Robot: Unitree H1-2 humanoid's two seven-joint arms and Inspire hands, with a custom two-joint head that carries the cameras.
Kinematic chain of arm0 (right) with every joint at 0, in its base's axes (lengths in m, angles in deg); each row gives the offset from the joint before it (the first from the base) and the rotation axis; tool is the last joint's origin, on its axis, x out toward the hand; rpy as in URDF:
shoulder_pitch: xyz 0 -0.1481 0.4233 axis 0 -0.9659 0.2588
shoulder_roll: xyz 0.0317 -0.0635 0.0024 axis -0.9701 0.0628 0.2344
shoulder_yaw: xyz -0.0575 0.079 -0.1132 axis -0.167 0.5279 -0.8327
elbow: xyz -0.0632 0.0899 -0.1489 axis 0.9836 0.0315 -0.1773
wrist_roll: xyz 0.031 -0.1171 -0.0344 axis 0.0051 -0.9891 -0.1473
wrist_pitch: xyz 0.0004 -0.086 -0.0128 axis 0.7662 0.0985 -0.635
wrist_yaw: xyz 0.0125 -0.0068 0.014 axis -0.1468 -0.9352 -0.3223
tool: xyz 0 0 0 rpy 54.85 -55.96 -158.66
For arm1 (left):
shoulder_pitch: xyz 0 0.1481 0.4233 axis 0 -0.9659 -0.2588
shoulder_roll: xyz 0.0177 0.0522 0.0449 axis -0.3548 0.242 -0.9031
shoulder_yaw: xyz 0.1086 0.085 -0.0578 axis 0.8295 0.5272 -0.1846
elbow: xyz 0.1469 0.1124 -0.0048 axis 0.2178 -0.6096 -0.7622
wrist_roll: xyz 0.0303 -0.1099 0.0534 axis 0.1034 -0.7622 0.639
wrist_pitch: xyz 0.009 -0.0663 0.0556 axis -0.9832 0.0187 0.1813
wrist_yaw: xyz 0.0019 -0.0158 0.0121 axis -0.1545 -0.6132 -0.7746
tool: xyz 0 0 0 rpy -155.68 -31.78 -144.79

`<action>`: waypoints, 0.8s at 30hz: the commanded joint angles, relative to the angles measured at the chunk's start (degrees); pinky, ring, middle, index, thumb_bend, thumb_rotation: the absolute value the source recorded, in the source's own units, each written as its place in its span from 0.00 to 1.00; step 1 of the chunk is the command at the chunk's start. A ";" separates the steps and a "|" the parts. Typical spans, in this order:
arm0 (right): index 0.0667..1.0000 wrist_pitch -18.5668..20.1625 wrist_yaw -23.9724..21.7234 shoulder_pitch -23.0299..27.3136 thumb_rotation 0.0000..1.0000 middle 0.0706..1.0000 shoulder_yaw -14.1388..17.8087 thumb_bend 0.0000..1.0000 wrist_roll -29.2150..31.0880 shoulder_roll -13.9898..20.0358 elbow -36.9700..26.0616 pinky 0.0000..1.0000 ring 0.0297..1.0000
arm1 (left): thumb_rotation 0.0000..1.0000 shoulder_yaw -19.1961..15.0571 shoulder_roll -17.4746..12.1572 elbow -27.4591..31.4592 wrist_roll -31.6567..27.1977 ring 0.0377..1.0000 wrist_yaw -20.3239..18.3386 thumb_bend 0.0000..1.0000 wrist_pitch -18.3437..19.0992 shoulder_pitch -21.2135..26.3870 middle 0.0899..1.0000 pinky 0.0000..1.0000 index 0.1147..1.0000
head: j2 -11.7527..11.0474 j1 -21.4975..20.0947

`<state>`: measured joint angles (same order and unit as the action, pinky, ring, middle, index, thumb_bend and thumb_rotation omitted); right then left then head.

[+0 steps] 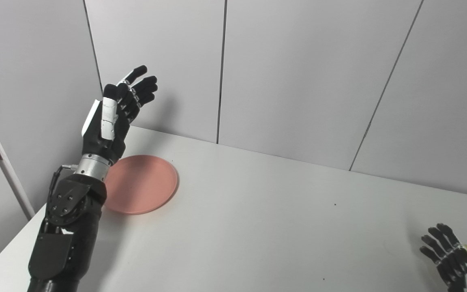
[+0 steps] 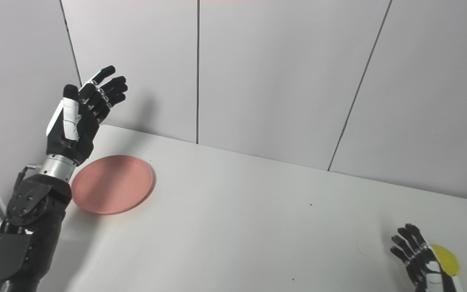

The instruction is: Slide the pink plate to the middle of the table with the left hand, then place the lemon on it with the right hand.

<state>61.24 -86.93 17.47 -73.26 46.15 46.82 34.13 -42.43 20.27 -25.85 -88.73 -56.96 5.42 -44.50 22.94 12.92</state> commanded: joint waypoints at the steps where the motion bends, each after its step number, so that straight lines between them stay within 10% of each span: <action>1: 0.90 -1.11 -0.74 -5.15 1.00 0.90 -0.65 0.89 0.42 -2.01 7.06 0.87 0.88 | 0.99 -1.09 -1.93 -1.62 -0.54 0.87 -0.87 0.96 -0.74 2.66 0.83 0.92 0.85 | 0.08 -0.03; 24: 0.91 -3.71 -2.33 -3.58 1.00 0.90 0.10 0.90 0.83 -1.26 11.87 0.88 0.88 | 1.00 -5.37 -7.27 -38.77 2.82 0.87 -1.31 0.92 -12.98 11.43 0.82 0.91 0.86 | -2.02 0.78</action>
<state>60.08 -88.48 19.25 -72.33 46.71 48.40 37.44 -47.47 16.08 -64.00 -86.81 -58.06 -3.42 -37.38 20.92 13.71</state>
